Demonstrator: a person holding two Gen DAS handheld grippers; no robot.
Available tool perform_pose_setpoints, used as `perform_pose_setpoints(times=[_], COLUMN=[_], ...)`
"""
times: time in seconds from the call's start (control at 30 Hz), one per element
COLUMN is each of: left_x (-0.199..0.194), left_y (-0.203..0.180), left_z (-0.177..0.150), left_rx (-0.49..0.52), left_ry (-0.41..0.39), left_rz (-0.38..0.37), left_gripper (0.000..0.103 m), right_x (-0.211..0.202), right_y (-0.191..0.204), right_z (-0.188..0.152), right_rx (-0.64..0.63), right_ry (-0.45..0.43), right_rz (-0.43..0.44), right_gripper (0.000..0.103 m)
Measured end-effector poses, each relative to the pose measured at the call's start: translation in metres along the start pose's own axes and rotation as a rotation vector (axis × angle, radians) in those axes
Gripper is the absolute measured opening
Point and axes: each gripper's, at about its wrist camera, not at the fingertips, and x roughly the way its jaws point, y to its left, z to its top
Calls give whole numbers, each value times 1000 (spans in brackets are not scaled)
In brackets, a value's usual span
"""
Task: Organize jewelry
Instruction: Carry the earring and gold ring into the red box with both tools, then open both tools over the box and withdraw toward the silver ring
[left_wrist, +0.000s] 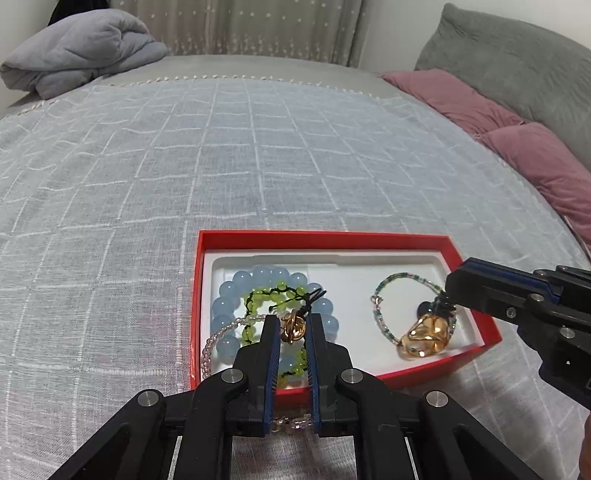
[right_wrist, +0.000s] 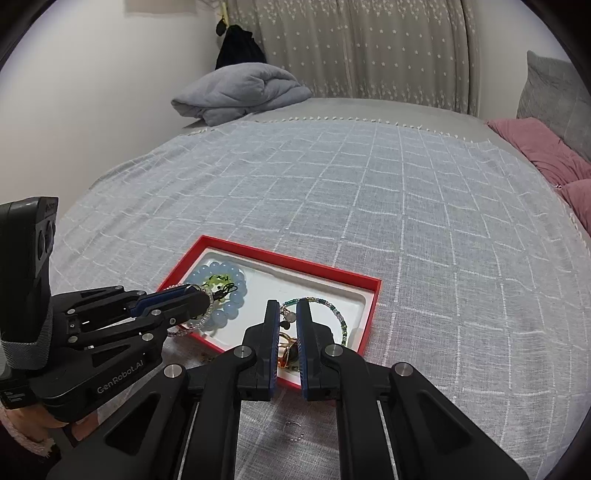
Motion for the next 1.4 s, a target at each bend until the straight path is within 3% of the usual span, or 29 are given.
perform_pose_setpoints(times=[0.37,0.63,1.17,1.2,1.27,1.4], left_x=[-12,-28,-40,-40,-42,-48], left_y=[2,3,6,5,5,4], left_z=[0,-4,-17,-17,-16,-16], left_rx=[-6,14,-6,-6,-7,-4], left_ry=[-13,-26,-24,-22,-23,-30], left_rz=[-12,25,45,47,48,46], left_gripper=[10,15,17,18,20,30], right_x=[3,7,25,24,19,4], right_y=[-5,0,16,15,10,-1], right_z=[0,1,-3,-2,0,2], right_rx=[15,6,14,16,39,82], right_ry=[3,15,53,46,34,9], right_rz=[8,23,177,190,199,215], right_gripper=[9,9,11,12,33,37])
